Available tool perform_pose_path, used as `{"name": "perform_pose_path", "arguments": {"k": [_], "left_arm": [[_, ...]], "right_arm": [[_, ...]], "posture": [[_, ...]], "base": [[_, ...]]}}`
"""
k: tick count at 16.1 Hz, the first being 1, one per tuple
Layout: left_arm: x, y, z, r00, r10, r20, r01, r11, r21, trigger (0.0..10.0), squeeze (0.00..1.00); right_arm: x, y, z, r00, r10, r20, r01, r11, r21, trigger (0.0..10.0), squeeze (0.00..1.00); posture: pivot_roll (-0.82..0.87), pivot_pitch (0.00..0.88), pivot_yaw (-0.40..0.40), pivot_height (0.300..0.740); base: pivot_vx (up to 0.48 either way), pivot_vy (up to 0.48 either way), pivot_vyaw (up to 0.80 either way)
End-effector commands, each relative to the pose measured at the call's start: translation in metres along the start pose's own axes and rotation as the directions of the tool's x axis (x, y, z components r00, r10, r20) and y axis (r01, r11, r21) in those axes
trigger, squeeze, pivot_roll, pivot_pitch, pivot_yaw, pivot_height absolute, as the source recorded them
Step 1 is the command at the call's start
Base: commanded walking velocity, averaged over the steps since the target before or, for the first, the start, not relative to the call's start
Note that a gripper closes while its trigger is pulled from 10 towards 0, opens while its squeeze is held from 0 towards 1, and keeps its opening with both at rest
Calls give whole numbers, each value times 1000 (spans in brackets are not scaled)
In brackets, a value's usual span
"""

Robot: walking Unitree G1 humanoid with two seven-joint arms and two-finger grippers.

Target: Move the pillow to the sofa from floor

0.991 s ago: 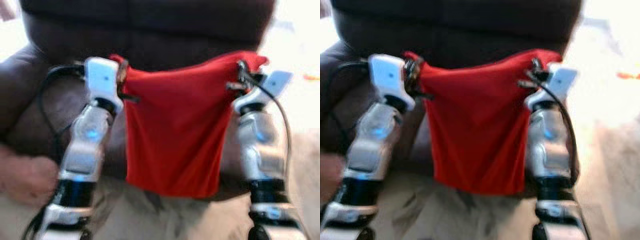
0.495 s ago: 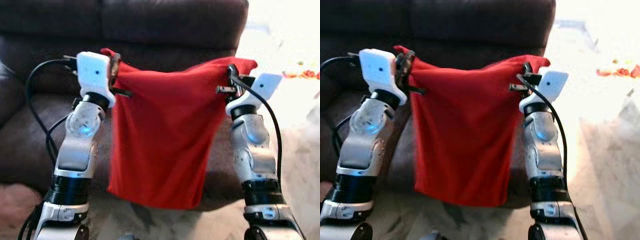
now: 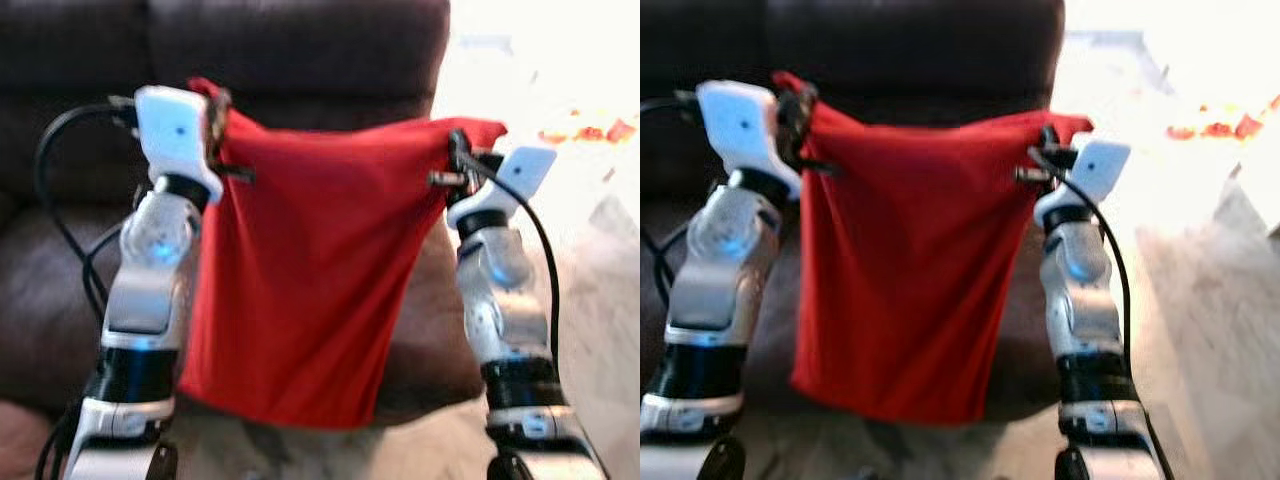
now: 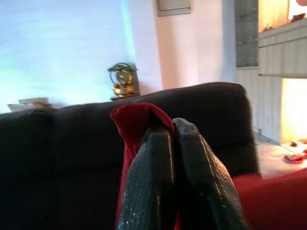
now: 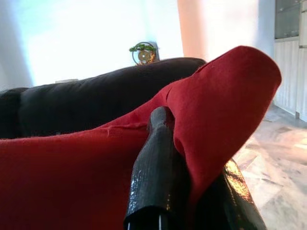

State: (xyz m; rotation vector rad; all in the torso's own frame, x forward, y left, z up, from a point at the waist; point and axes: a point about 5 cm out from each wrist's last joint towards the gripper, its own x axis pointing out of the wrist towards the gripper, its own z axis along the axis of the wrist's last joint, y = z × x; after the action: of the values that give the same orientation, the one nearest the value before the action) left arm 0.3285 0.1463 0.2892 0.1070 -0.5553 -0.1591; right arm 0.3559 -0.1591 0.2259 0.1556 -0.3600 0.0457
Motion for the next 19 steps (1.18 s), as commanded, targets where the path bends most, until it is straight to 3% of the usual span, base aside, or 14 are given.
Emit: {"name": "perform_pose_path", "arguments": {"k": [1,7,10,11,15,19], "left_arm": [[7,-4,23,995,-20,96,21,1000,-8,10000,0],[12,3,37,990,4,142,-1,1000,-20,10000,0],[11,6,33,991,16,132,-12,1000,-25,10000,0],[10,4,29,995,-3,104,8,999,-43,10000,0],[4,-2,20,997,-43,62,45,999,-32,10000,0],[6,10,34,994,-37,99,46,995,-85,10000,0]], "right_arm": [[9,1,38,986,10,164,-9,1000,-4,10000,0],[25,13,76,959,47,279,-52,999,12,10000,0],[33,17,85,949,58,309,-66,998,16,10000,0],[36,18,84,951,61,302,-70,997,19,10000,0],[29,24,41,985,95,146,-99,995,19,10000,0],[29,23,41,984,105,143,-109,994,21,10000,0]], "posture": [[79,103,-38,740],[77,99,-39,740],[74,86,-44,740],[74,84,-46,740],[75,83,-49,740],[85,93,-52,740]], "base": [[300,0,0],[308,0,0],[310,0,0],[0,0,0],[0,0,0],[0,0,0]]}}
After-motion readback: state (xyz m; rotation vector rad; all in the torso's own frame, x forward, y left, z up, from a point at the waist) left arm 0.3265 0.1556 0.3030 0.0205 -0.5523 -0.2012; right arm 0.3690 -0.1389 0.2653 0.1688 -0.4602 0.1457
